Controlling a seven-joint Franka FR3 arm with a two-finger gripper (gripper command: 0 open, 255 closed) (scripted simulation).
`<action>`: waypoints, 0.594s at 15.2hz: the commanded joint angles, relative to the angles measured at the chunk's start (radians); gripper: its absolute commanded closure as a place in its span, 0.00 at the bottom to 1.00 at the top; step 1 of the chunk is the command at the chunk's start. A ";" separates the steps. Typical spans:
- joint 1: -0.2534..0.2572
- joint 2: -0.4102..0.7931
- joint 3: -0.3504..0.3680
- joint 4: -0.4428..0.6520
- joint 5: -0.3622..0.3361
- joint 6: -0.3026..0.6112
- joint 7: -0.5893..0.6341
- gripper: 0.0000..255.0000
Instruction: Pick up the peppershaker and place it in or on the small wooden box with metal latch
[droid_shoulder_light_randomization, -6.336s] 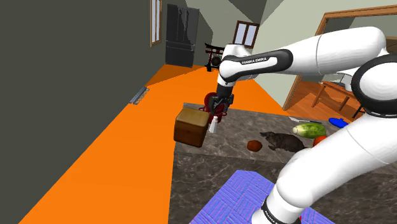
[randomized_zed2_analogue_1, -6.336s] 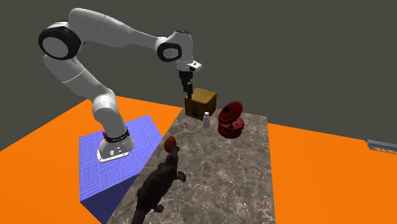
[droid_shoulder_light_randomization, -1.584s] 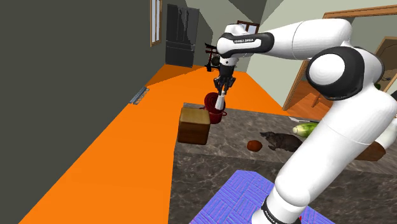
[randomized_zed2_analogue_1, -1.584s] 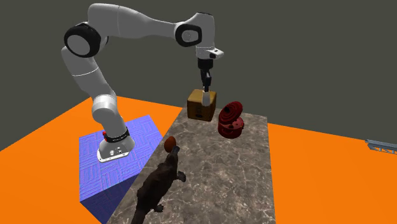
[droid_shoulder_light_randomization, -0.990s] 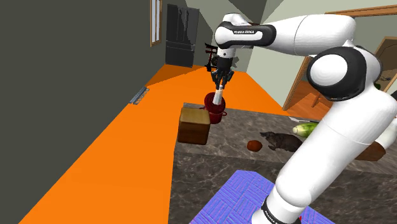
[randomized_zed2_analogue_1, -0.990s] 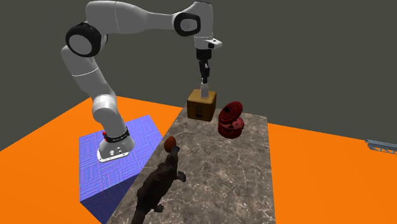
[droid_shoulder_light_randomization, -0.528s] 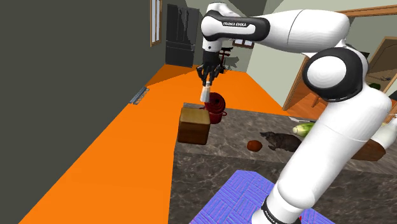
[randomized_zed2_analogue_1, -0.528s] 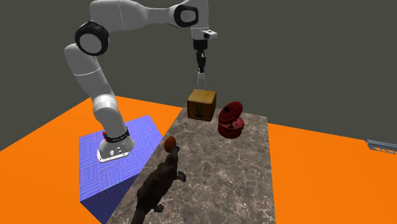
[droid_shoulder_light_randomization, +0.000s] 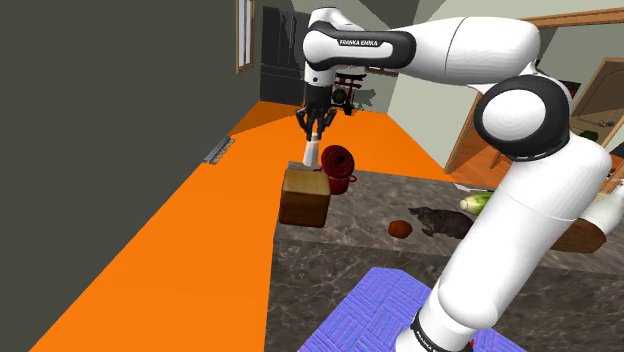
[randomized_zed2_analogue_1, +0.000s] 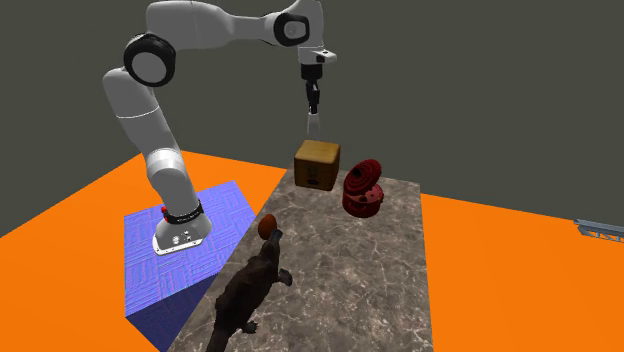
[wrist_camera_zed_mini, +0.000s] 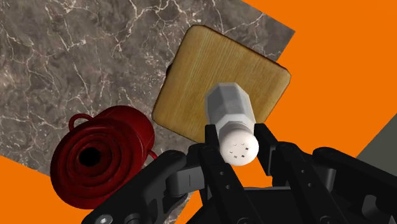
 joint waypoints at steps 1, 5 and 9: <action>-0.001 -0.005 -0.001 -0.035 -0.001 0.031 0.001 1.00; -0.001 -0.010 -0.001 -0.094 -0.002 0.085 0.005 1.00; -0.002 -0.011 -0.002 -0.150 -0.003 0.139 0.008 1.00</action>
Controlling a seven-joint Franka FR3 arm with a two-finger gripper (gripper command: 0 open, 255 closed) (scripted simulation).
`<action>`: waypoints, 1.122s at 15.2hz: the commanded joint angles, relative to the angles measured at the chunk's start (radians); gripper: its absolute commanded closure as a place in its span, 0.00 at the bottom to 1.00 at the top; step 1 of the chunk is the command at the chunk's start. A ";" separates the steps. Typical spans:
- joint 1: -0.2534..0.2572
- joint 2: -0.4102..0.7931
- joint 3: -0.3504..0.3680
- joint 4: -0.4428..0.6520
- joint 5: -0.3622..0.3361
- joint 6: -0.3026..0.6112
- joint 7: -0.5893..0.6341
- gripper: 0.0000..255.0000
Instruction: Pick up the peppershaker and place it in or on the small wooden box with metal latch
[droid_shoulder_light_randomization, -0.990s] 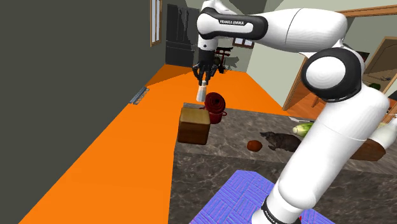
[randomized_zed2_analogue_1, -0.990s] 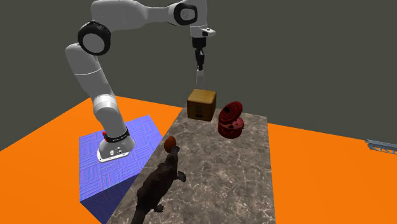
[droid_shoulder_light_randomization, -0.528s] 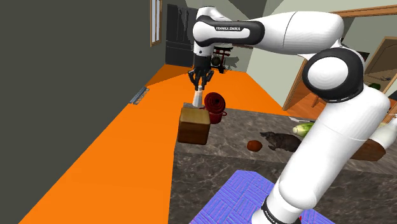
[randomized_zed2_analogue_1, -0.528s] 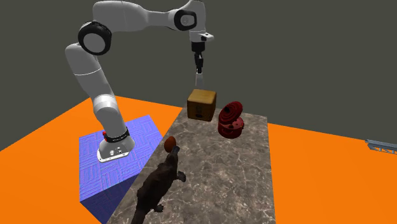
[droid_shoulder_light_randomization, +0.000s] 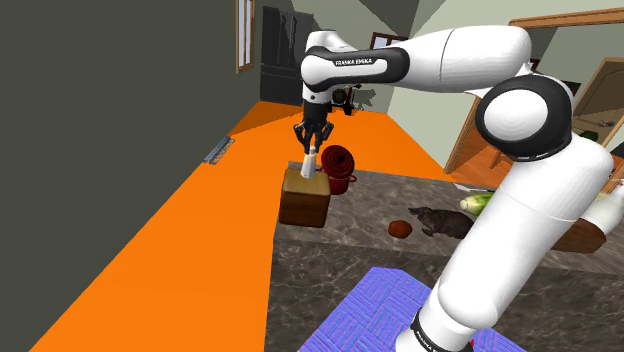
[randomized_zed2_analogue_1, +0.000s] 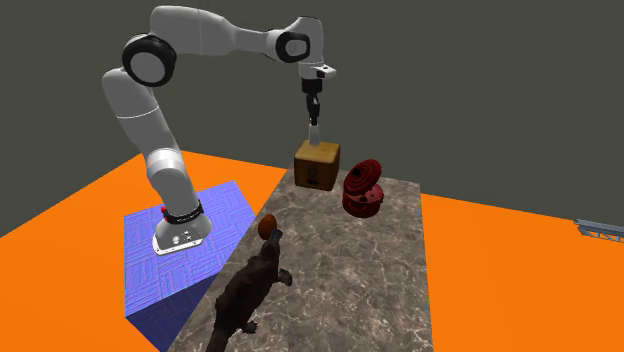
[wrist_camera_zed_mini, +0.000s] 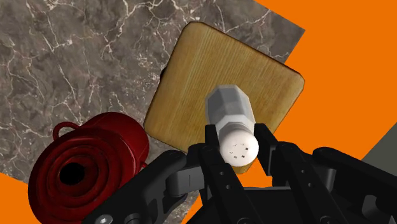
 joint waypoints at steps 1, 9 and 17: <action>0.000 -0.004 0.000 -0.033 -0.001 0.030 0.002 1.00; -0.001 0.000 -0.001 -0.090 -0.002 0.090 0.006 1.00; -0.001 0.001 -0.001 -0.088 -0.002 0.090 0.006 0.00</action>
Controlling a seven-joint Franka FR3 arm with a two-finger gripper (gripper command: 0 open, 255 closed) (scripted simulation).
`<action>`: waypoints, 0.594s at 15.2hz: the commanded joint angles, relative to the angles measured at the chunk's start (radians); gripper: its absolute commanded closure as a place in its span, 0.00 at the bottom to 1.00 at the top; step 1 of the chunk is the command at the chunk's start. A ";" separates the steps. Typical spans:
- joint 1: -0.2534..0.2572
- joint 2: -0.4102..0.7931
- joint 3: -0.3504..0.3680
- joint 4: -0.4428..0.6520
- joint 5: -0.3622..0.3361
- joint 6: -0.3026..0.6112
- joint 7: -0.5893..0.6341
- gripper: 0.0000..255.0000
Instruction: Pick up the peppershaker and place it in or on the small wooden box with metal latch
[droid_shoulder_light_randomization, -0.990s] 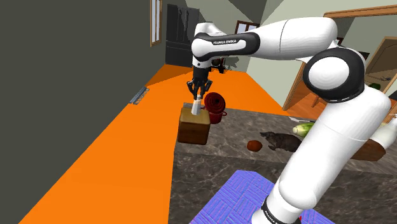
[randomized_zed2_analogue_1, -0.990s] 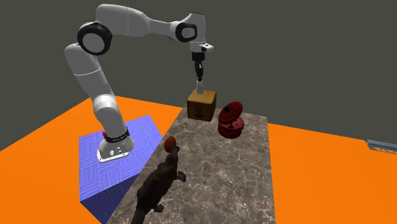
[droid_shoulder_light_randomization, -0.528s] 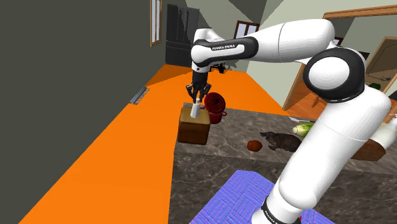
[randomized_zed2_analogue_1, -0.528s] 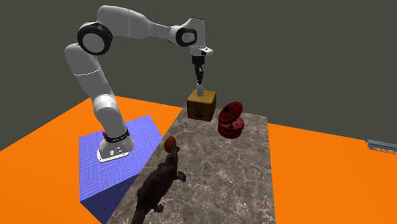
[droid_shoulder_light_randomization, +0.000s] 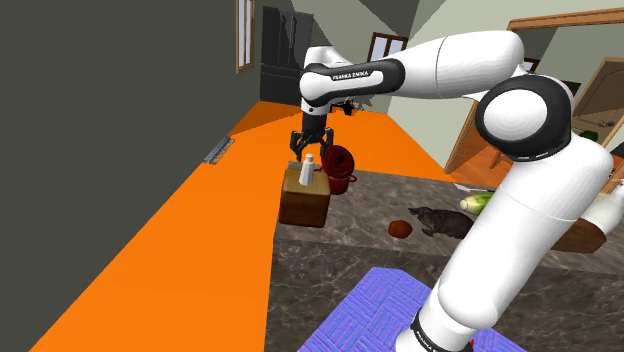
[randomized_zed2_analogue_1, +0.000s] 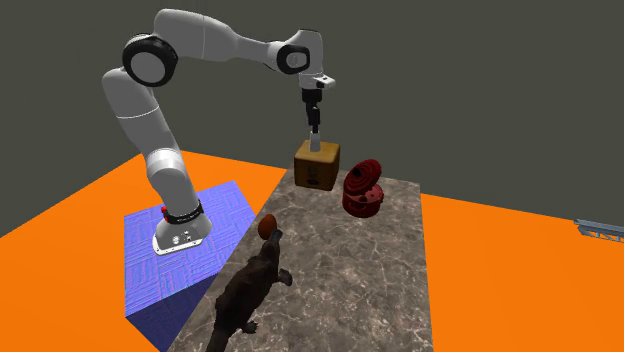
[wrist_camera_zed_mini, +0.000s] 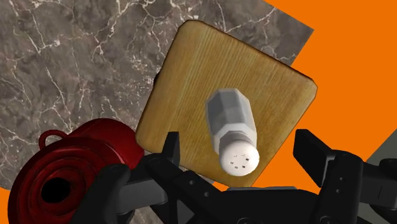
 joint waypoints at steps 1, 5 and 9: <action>0.000 0.001 0.000 0.000 0.000 0.000 0.000 0.00; 0.003 -0.006 0.004 0.093 0.002 -0.100 -0.001 0.00; 0.004 -0.005 0.005 0.121 0.002 -0.126 -0.001 0.00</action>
